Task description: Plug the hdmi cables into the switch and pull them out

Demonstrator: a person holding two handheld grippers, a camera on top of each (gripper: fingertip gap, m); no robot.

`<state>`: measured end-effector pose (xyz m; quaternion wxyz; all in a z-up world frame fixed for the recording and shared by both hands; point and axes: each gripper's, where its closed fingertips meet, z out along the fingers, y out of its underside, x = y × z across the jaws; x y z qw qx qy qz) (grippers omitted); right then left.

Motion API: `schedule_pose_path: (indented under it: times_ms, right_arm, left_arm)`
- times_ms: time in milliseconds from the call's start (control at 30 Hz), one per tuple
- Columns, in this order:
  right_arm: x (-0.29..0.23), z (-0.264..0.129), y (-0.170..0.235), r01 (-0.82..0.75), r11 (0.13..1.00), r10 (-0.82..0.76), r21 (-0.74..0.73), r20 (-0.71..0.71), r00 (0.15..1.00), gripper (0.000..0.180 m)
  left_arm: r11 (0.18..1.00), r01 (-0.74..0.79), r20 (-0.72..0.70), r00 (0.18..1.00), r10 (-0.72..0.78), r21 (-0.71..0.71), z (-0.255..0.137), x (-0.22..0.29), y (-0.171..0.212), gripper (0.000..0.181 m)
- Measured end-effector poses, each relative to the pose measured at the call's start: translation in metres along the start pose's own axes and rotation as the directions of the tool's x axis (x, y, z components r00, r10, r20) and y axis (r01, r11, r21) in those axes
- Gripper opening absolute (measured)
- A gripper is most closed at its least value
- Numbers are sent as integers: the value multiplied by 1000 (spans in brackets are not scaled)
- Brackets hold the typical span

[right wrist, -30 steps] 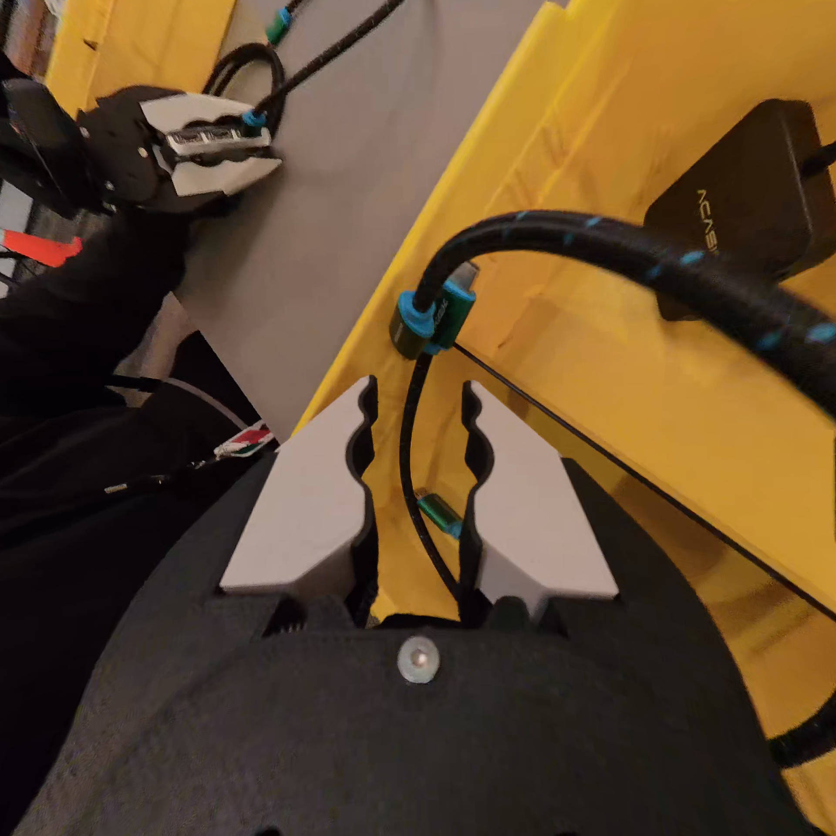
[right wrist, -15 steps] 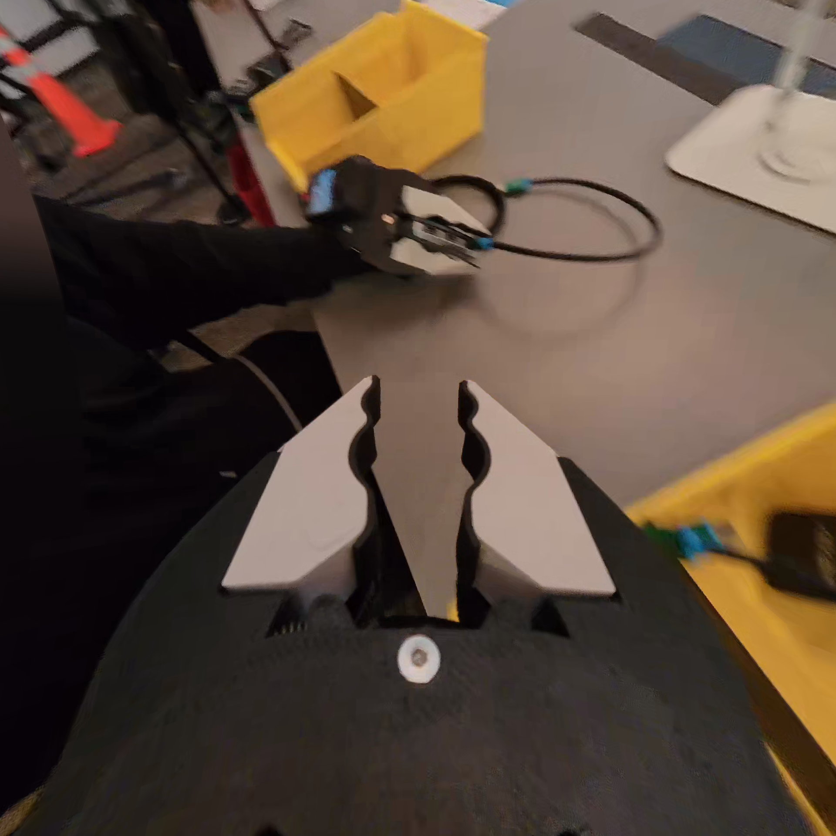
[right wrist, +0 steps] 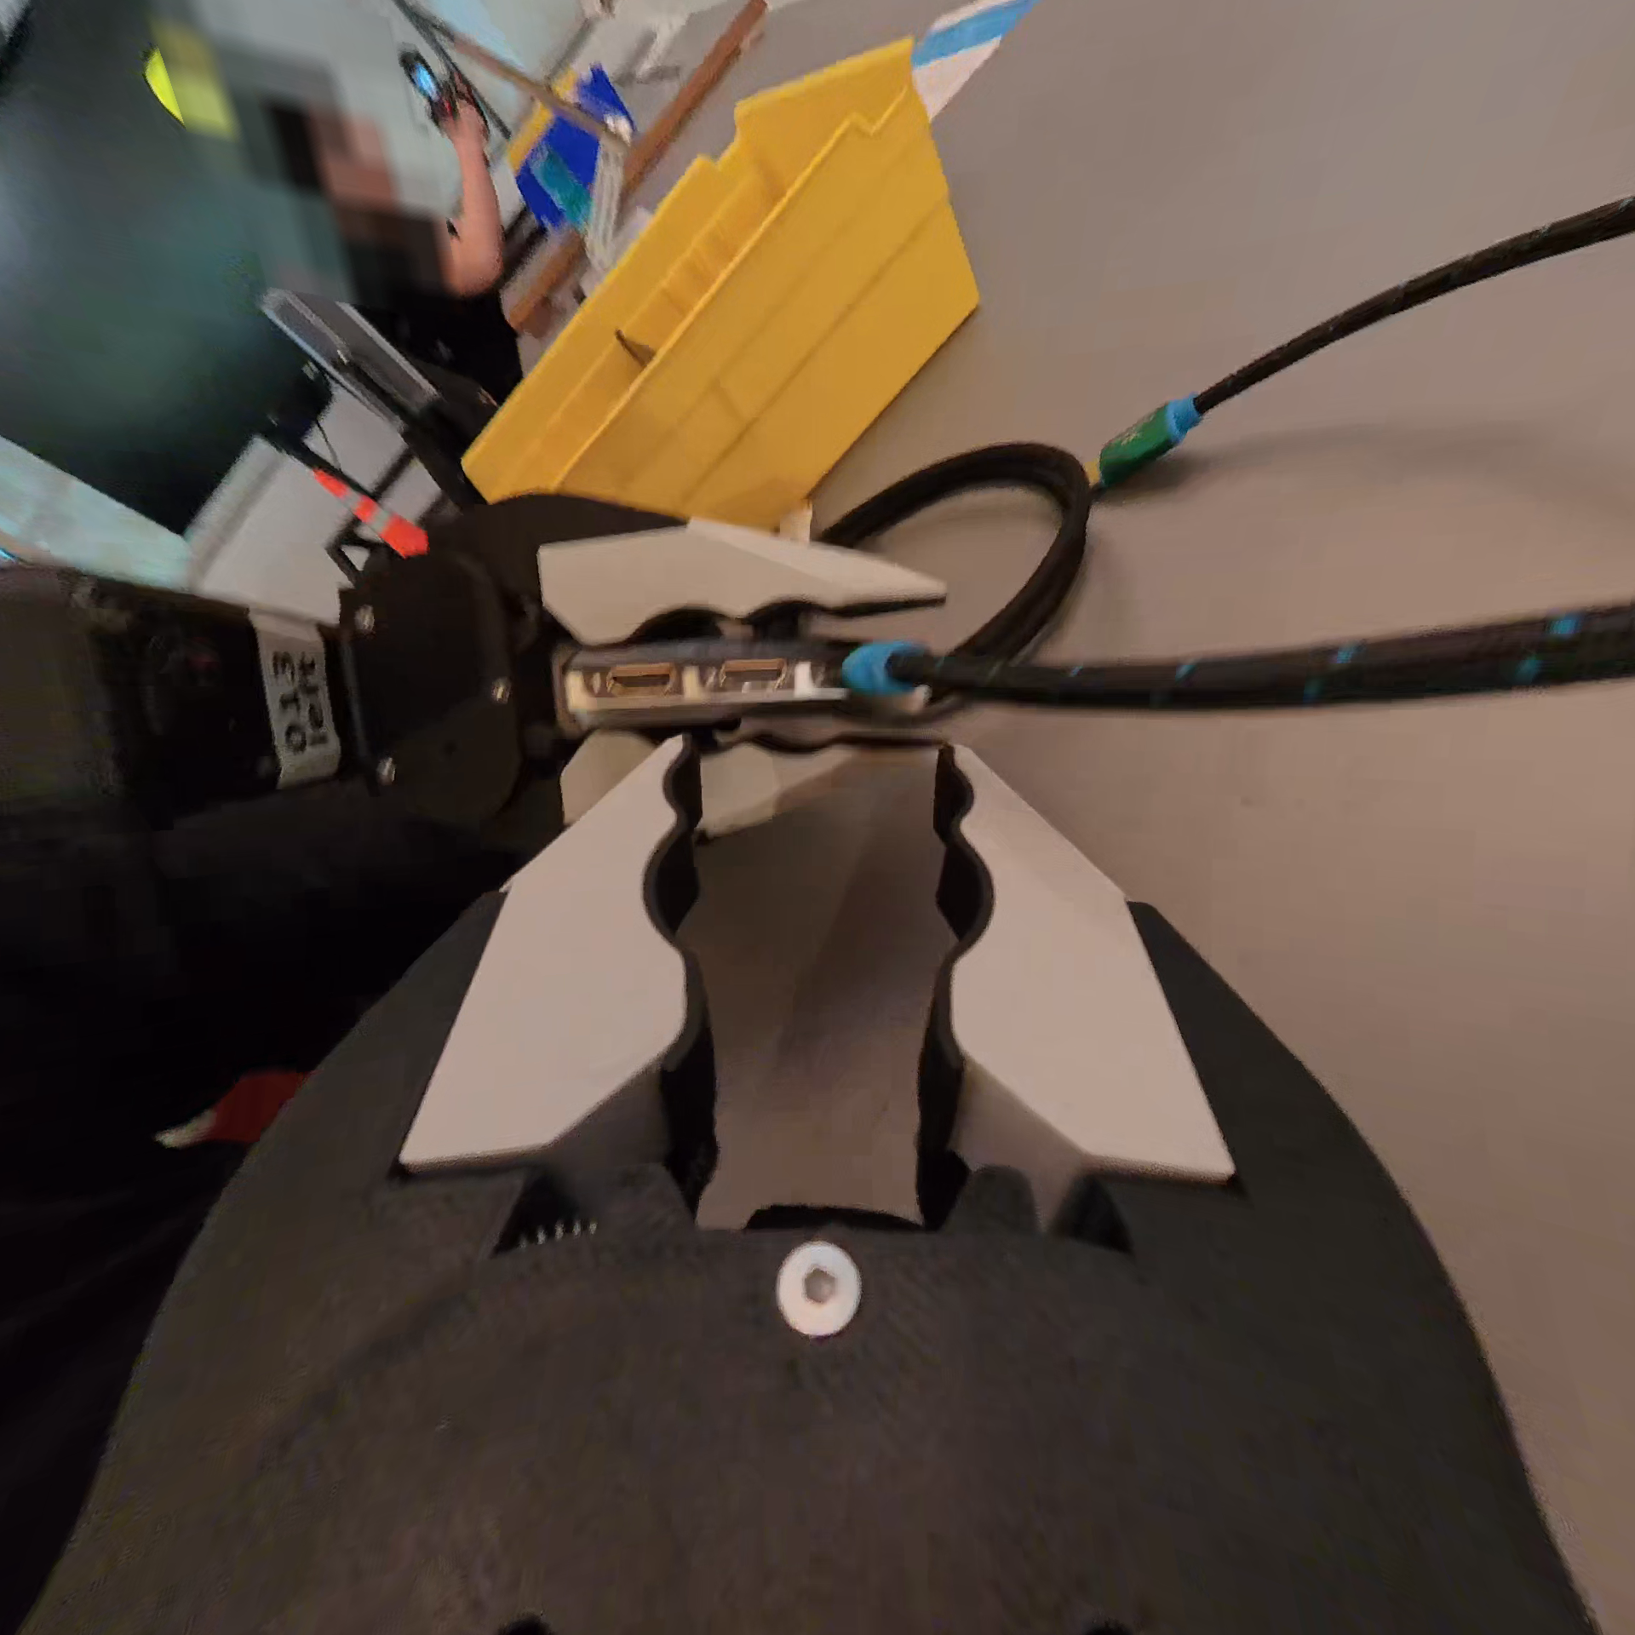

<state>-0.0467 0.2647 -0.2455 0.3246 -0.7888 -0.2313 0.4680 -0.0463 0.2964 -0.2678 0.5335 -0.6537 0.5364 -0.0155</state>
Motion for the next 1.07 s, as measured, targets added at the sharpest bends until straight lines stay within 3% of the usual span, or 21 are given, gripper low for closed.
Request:
schedule_pose_path:
  times_ms: [233, 333, 433, 567, 667, 900, 1067]
  right_arm:
    - [8, 15, -6, 12, 997, -20, 73, 98, 995, 19]
    - [10, 12, -3, 26, 997, -34, 76, 100, 994, 19]
    - [10, 8, -3, 46, 993, -56, 107, 93, 994, 19]
    - [11, 2, -6, 64, 989, -75, 133, 76, 994, 19]
    - [9, -1, -6, 103, 986, -113, 130, 67, 991, 18]
    - [7, -4, -7, 105, 984, -118, 147, 85, 989, 19]
    - [-5, -4, -9, 142, 977, -163, 160, 126, 978, 19]
  left_arm:
    - [999, -27, -32, 999, 28, 20, -1, 12, -4, 31]
    - [999, -38, -103, 994, 38, 5, 2, 21, -2, 33]
    - [999, 15, -146, 989, -22, -52, 6, 18, 3, 100]
    - [987, -39, -176, 984, 11, -154, 9, 17, 21, 127]
    - [984, -44, -242, 970, 0, -172, 7, 23, 23, 134]
    - [994, -43, -406, 914, 0, -96, -19, 22, 17, 111]
    - [989, -43, -468, 883, -30, -144, -17, 35, 25, 104]
